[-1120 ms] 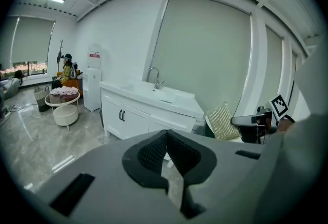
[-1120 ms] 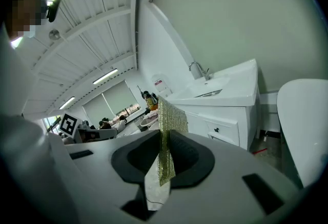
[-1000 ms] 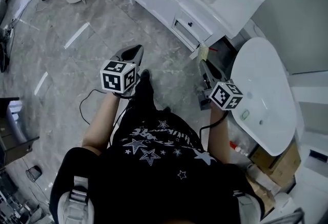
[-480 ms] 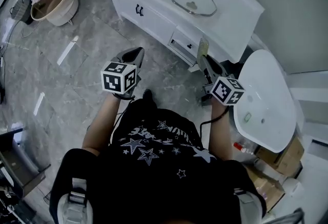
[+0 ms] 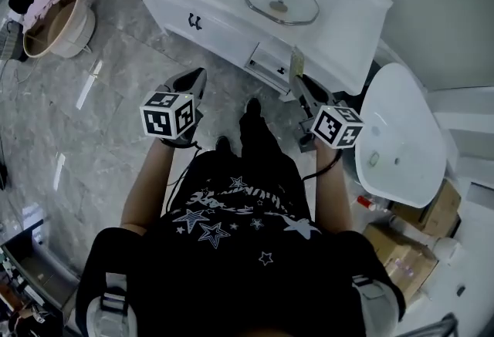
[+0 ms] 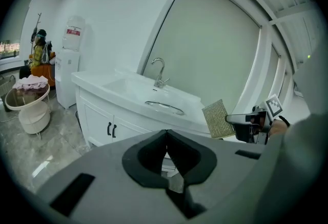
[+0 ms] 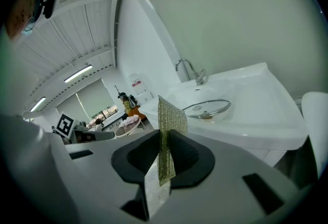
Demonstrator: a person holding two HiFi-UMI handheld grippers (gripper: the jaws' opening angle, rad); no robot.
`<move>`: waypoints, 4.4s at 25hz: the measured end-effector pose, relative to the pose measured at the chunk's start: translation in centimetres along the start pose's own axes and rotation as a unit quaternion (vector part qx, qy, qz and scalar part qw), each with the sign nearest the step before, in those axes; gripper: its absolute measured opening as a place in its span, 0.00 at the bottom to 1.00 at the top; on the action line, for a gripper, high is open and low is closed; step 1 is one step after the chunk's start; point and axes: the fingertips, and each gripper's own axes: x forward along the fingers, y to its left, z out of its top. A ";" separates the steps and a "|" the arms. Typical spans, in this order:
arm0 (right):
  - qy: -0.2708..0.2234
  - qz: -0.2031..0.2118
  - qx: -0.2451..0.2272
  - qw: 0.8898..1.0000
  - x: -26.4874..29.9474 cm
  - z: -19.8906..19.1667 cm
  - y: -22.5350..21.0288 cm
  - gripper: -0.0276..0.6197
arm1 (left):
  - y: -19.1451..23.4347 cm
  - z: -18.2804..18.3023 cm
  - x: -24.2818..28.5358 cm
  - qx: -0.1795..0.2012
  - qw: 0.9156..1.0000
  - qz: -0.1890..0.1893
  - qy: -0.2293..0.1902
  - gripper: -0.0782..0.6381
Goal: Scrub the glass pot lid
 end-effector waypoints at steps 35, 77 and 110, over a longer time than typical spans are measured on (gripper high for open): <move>0.154 -0.032 -0.145 0.977 28.8 14.7 -22.0 0.14 | 7.4 15.7 25.7 -0.006 0.996 0.070 0.053 0.12; 0.353 -0.042 -0.256 0.899 41.1 7.9 -23.8 0.14 | 15.0 17.9 33.5 0.028 0.988 0.000 0.150 0.12; 0.373 0.136 -0.327 0.858 38.1 3.5 -14.3 0.14 | 13.7 16.2 30.9 0.009 0.988 -0.020 0.151 0.12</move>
